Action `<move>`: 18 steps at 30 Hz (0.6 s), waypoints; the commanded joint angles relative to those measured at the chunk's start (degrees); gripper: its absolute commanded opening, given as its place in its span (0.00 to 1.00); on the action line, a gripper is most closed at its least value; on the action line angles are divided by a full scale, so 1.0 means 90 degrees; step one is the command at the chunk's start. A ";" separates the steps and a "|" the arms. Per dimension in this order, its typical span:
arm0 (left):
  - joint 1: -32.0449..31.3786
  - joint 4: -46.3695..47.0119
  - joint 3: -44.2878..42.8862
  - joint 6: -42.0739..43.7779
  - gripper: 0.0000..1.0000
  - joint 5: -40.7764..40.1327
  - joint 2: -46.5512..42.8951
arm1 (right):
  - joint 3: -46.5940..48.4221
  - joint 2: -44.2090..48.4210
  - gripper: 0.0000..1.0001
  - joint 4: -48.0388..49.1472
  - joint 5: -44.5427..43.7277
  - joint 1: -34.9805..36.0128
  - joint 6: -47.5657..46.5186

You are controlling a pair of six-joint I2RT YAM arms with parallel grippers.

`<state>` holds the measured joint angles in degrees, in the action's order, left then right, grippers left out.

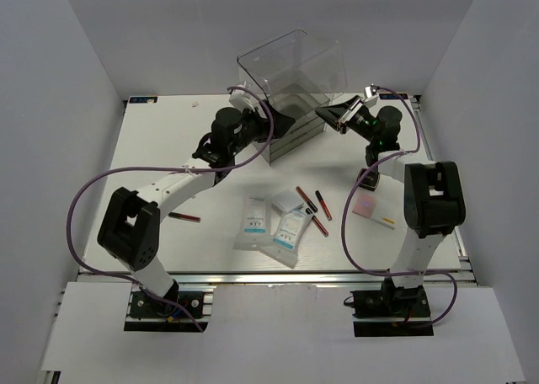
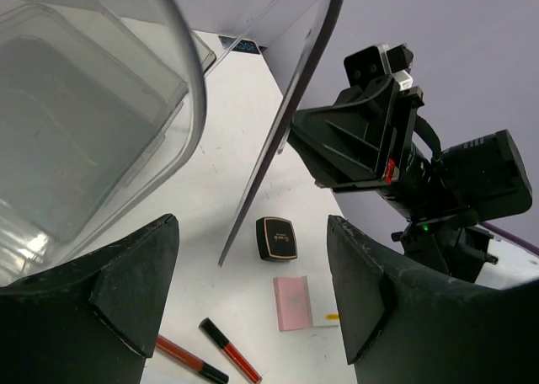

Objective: Organize the makeup

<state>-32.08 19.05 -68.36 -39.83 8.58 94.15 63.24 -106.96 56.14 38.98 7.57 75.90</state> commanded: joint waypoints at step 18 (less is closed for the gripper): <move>-0.0030 0.0208 -0.1126 -0.0486 0.16 0.0990 0.0467 | 0.0190 0.0771 0.21 0.0120 0.0248 0.0057 -0.0541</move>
<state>-31.51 19.79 -76.16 -41.43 14.44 99.66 63.20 -103.46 54.04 39.09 7.01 74.32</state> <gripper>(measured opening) 0.223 0.200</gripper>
